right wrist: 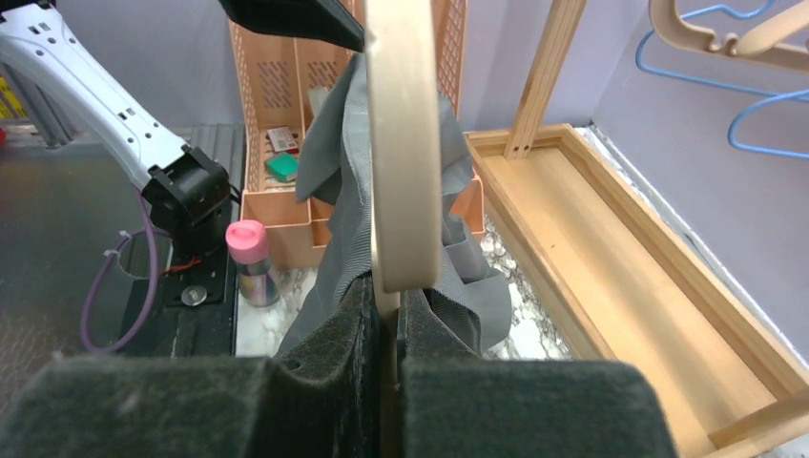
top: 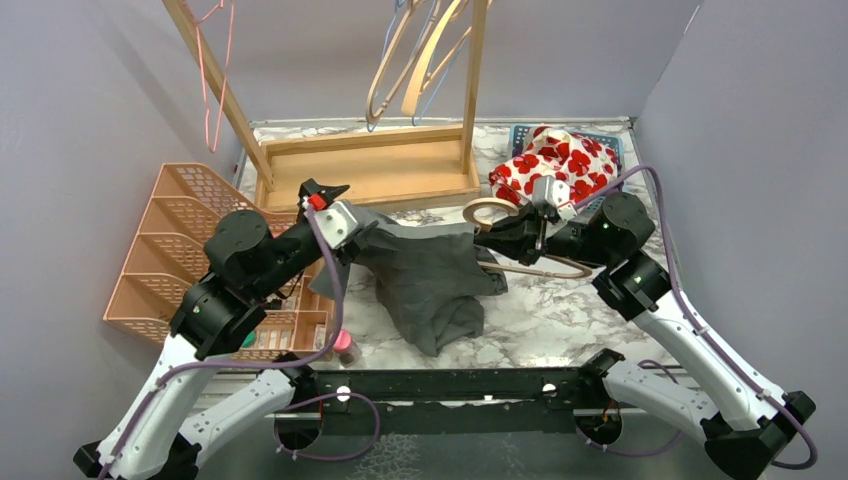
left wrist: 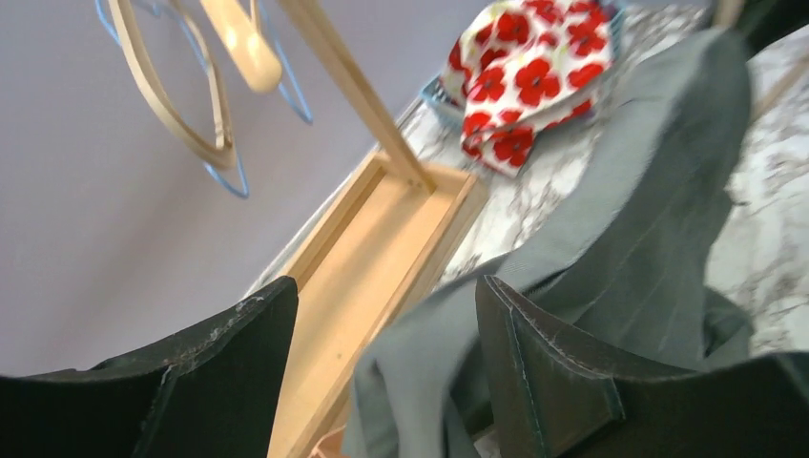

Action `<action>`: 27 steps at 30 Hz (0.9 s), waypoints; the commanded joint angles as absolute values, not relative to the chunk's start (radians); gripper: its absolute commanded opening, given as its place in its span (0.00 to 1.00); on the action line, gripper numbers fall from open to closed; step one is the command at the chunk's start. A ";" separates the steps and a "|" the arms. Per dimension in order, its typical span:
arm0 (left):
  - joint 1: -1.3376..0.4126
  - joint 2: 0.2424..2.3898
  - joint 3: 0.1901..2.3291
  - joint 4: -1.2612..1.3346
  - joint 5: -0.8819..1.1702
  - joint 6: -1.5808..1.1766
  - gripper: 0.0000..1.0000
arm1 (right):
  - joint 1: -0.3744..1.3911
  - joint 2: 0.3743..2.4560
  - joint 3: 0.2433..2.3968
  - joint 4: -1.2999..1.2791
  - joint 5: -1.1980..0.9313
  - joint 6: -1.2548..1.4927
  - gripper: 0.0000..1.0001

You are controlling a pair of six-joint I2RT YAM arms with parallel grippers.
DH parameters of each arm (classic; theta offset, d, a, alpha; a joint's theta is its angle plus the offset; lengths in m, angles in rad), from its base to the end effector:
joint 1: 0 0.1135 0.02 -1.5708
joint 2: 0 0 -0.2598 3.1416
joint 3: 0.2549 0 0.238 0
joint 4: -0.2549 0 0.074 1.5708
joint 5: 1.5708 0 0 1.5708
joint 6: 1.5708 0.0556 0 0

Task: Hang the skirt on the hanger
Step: Hang the skirt on the hanger.

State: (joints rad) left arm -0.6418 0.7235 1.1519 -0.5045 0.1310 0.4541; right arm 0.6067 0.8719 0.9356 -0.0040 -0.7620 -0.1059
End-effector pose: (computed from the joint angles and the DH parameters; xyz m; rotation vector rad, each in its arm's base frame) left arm 0.1067 -0.0888 0.4259 0.9447 1.3555 -0.2509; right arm 0.1366 0.1415 0.3938 -1.1066 1.1682 0.9642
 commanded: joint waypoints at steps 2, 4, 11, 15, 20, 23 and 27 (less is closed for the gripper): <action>-0.644 0.690 1.205 -0.538 0.346 0.385 0.72 | 0.606 0.880 0.954 0.110 -0.797 -0.085 0.01; -0.644 0.692 1.211 -0.537 0.371 0.374 0.71 | 0.606 0.884 0.958 0.106 -0.794 -0.083 0.01; -0.644 0.802 1.223 -0.540 0.532 0.313 0.71 | 0.606 0.898 0.973 0.083 -0.818 -0.092 0.01; -0.644 0.893 1.207 -0.550 0.584 0.313 0.64 | 0.606 0.914 0.980 0.070 -0.861 -0.102 0.01; -0.644 0.933 1.185 -0.560 0.644 0.371 0.40 | 0.606 0.940 0.993 0.051 -0.921 -0.113 0.01; -0.644 0.940 1.179 -0.563 0.697 0.402 0.25 | 0.606 0.959 1.005 0.030 -0.969 -0.132 0.01; -0.644 0.955 1.178 -0.567 0.727 0.433 0.14 | 0.606 0.989 1.016 0.022 -1.026 -0.139 0.01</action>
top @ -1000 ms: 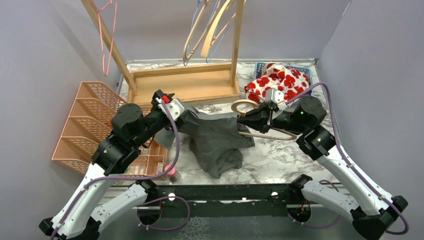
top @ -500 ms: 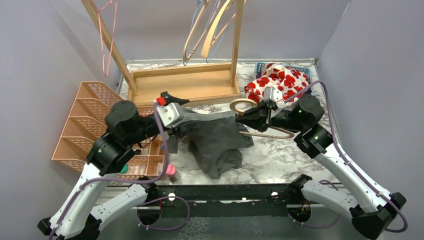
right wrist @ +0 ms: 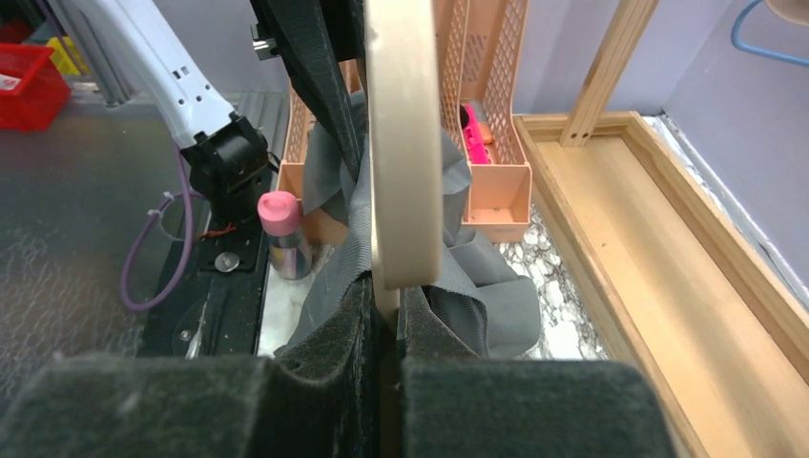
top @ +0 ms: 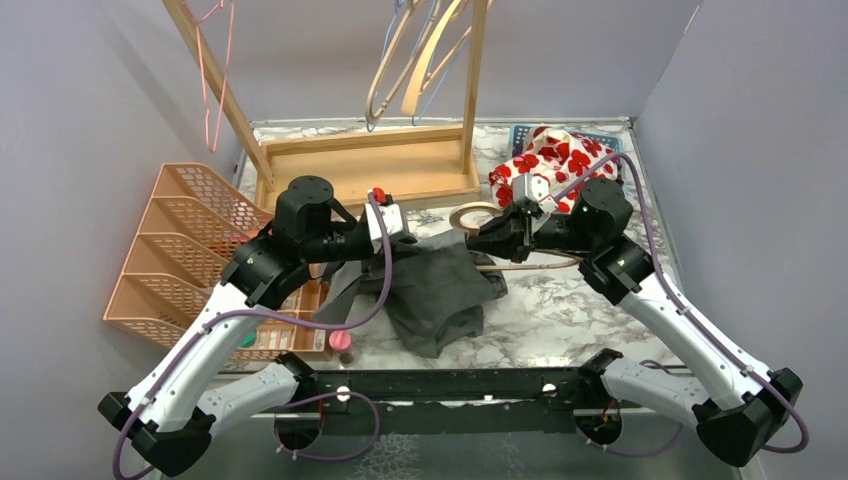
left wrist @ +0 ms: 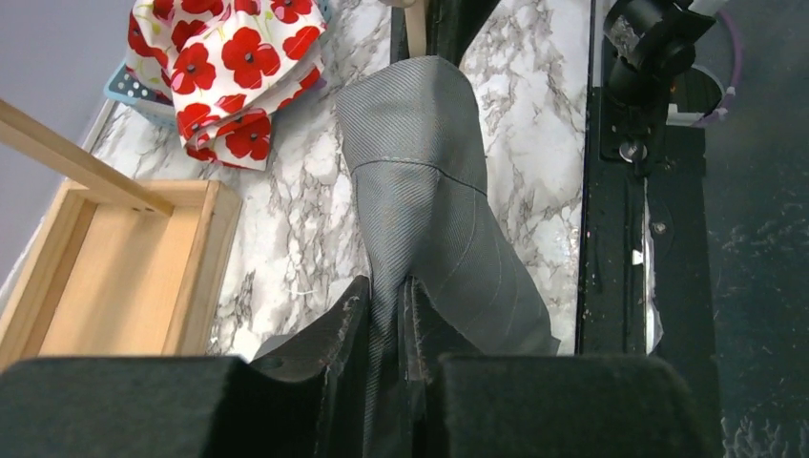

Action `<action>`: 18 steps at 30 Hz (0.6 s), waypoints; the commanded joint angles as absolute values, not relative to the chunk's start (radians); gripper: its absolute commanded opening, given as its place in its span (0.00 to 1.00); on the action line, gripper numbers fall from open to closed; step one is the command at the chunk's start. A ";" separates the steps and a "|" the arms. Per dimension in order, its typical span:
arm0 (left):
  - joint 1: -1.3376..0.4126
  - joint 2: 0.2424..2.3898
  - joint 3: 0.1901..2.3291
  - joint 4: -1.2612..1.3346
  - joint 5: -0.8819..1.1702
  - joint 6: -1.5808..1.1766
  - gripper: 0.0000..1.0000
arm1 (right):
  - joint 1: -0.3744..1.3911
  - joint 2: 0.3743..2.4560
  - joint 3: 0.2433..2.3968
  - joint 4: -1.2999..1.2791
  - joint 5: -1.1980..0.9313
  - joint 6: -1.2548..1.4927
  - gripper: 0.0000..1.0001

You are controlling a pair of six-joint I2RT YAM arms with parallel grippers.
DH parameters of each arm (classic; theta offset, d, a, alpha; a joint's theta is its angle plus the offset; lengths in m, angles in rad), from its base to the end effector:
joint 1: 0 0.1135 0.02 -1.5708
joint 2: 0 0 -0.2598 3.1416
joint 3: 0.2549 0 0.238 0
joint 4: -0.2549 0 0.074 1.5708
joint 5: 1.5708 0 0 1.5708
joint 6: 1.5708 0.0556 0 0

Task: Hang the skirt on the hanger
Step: Hang the skirt on the hanger.

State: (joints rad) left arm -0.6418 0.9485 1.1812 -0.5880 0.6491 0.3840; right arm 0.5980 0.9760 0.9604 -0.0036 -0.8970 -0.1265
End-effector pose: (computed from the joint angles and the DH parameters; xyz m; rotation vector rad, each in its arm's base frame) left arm 0.1319 -0.1405 0.3950 1.3053 1.4216 -0.7950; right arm 0.1527 0.1566 0.3830 -1.2162 1.1734 1.0652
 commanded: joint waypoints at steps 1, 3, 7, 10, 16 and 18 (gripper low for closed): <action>-0.644 0.960 1.178 -0.569 0.730 0.437 0.15 | 0.606 0.995 1.018 0.026 -1.035 -0.138 0.01; -0.644 0.975 1.177 -0.574 0.741 0.444 0.26 | 0.606 1.006 1.019 0.044 -1.043 -0.127 0.01; -0.644 1.010 1.183 -0.578 0.762 0.455 0.38 | 0.606 1.028 1.026 0.072 -1.074 -0.111 0.01; -0.644 1.037 1.189 -0.578 0.766 0.465 0.37 | 0.606 1.038 1.025 0.089 -1.086 -0.101 0.01; -0.645 1.064 1.183 -0.582 0.768 0.504 0.28 | 0.606 1.043 1.018 0.107 -1.111 -0.097 0.01; -0.644 1.069 1.179 -0.584 0.772 0.527 0.23 | 0.606 1.045 1.017 0.109 -1.126 -0.097 0.01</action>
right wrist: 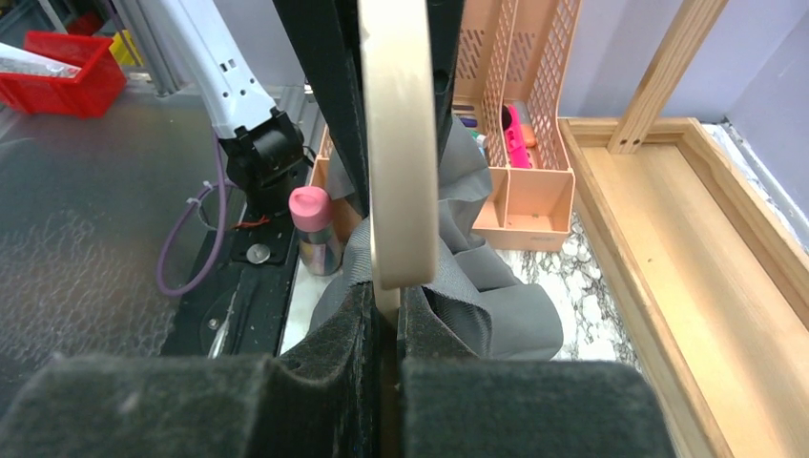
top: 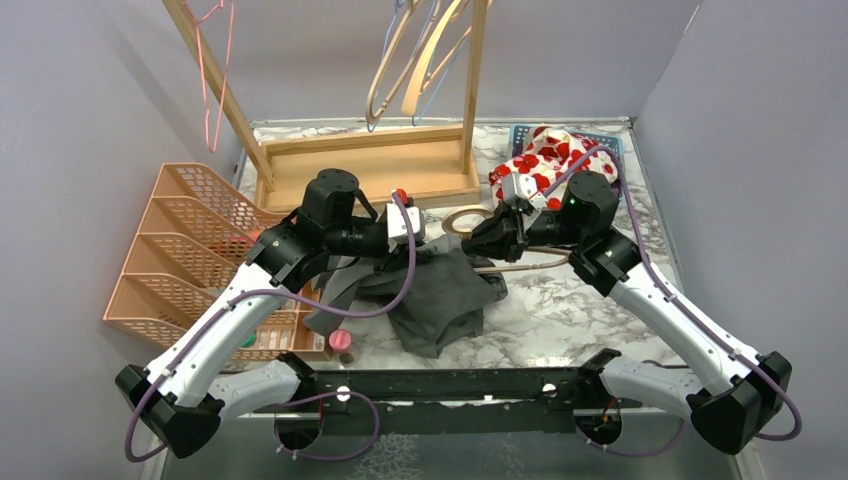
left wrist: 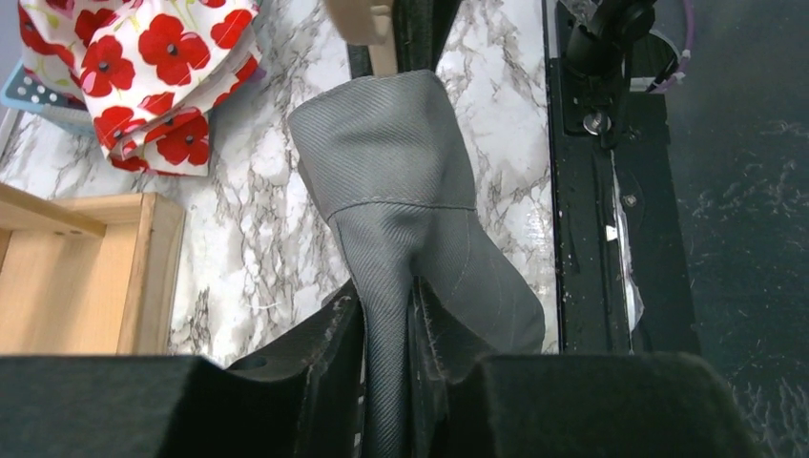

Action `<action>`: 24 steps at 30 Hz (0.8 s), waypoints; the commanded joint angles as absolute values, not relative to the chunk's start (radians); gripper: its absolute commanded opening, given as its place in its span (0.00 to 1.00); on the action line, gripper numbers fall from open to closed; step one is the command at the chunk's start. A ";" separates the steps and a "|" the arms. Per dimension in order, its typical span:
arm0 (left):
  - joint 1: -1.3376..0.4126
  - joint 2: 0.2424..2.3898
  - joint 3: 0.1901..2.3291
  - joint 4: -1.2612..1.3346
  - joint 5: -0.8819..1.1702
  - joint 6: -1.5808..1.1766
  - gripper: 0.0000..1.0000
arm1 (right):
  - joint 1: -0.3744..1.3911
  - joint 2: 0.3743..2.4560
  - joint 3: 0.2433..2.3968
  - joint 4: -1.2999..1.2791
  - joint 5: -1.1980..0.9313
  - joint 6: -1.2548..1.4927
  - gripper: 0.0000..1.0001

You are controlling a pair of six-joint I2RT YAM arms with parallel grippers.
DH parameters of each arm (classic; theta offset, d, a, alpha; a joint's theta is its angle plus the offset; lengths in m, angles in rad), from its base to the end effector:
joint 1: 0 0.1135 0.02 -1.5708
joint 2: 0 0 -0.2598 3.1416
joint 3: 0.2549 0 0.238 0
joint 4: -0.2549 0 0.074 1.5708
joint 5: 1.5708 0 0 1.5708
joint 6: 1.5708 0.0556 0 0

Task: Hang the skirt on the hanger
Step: Hang the skirt on the hanger.

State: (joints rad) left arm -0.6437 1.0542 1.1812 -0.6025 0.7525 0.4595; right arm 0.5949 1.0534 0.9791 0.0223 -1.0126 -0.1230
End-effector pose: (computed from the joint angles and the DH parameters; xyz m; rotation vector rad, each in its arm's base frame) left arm 0.1487 -0.1591 0.3756 1.4296 1.4220 -0.8811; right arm 0.1632 0.1674 0.3767 -1.2930 1.1509 1.1658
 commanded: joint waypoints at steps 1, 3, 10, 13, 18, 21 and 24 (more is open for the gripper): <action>-0.644 1.069 1.176 -0.589 0.771 0.543 0.17 | 0.606 1.045 1.017 0.108 -1.133 -0.104 0.01; -0.644 1.069 1.172 -0.600 0.770 0.583 0.00 | 0.606 1.040 1.017 0.090 -1.143 -0.127 0.01; -0.644 1.025 1.173 -0.599 0.664 0.642 0.00 | 0.606 0.973 1.011 -0.003 -1.015 -0.165 0.27; -0.644 0.986 1.174 -0.572 0.557 0.632 0.00 | 0.606 0.916 0.996 -0.042 -0.918 -0.151 0.51; -0.644 0.908 1.175 -0.520 0.439 0.634 0.00 | 0.606 0.827 0.987 -0.119 -0.788 -0.137 0.57; -0.644 0.877 1.182 -0.496 0.402 0.636 0.00 | 0.606 0.778 0.974 -0.108 -0.704 -0.073 0.57; -0.644 0.847 1.181 -0.477 0.389 0.638 0.00 | 0.606 0.734 0.948 -0.077 -0.559 0.048 0.58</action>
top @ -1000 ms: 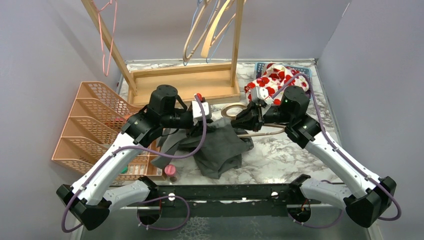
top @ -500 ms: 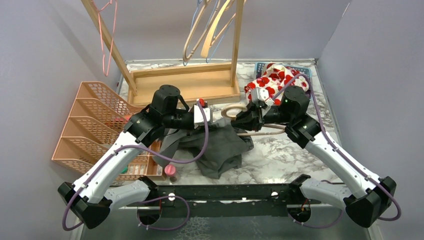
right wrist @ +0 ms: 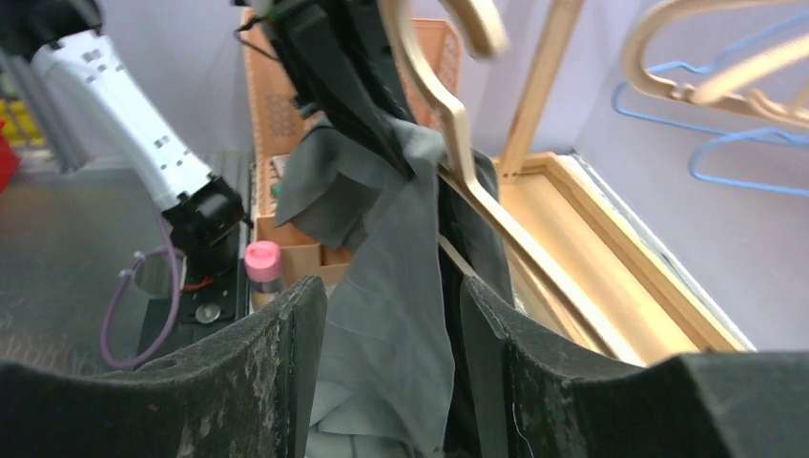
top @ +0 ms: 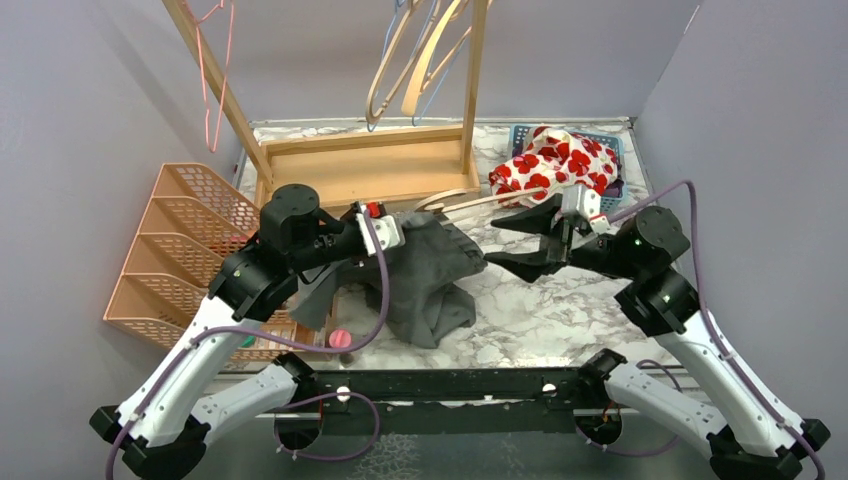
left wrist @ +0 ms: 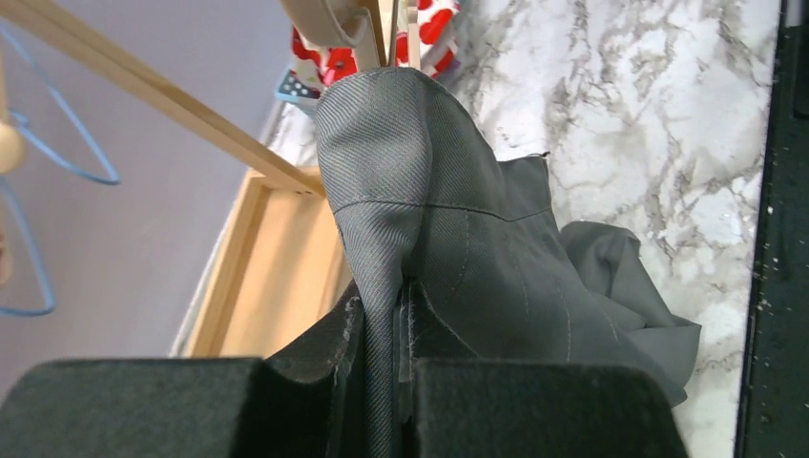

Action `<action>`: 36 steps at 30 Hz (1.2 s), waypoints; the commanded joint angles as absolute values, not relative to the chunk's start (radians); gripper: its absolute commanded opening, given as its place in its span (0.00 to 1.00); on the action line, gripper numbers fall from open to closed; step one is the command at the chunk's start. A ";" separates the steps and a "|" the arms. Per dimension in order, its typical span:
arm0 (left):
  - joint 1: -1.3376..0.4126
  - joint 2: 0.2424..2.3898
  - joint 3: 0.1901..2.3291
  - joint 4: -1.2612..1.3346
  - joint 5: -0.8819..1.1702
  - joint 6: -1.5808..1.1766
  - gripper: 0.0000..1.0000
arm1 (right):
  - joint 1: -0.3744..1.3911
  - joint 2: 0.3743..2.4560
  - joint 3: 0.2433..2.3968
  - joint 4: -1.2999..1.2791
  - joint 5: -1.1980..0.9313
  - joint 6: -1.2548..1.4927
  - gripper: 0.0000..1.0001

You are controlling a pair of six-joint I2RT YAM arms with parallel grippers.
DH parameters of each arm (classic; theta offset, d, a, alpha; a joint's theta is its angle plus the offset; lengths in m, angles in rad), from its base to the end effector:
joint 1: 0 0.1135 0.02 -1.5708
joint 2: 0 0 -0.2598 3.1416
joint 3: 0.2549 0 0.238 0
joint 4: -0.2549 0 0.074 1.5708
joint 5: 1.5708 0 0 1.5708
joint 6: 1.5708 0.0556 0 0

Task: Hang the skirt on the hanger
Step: Hang the skirt on the hanger.

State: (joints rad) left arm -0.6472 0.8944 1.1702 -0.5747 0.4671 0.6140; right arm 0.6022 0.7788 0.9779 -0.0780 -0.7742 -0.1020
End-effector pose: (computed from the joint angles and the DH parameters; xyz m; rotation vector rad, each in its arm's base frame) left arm 0.1291 -0.1290 0.4002 1.3412 1.2910 -0.4586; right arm 0.1114 0.1237 0.4141 -1.1014 1.1057 0.9561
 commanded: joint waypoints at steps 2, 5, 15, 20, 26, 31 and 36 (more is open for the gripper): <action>-0.644 0.830 1.172 -0.469 0.388 0.638 0.00 | 0.607 0.713 0.915 -0.067 -0.443 0.149 0.59; -0.644 0.802 1.154 -0.456 0.385 0.632 0.00 | 0.606 0.691 0.871 -0.117 -0.258 0.330 0.59; -0.644 0.731 1.089 -0.434 0.396 0.582 0.00 | 0.606 0.646 0.642 -0.167 0.086 0.895 0.61; -0.644 0.707 1.079 -0.434 0.392 0.571 0.00 | 0.606 0.776 0.626 -0.206 0.106 1.135 0.65; -0.644 0.689 1.067 -0.433 0.402 0.563 0.00 | 0.606 0.939 0.580 -0.017 0.001 1.254 0.65; -0.644 0.686 1.057 -0.432 0.409 0.560 0.00 | 0.606 1.071 0.588 0.006 -0.022 1.284 0.64; -0.644 0.685 1.052 -0.428 0.401 0.556 0.00 | 0.606 1.169 0.570 0.040 -0.074 1.294 0.45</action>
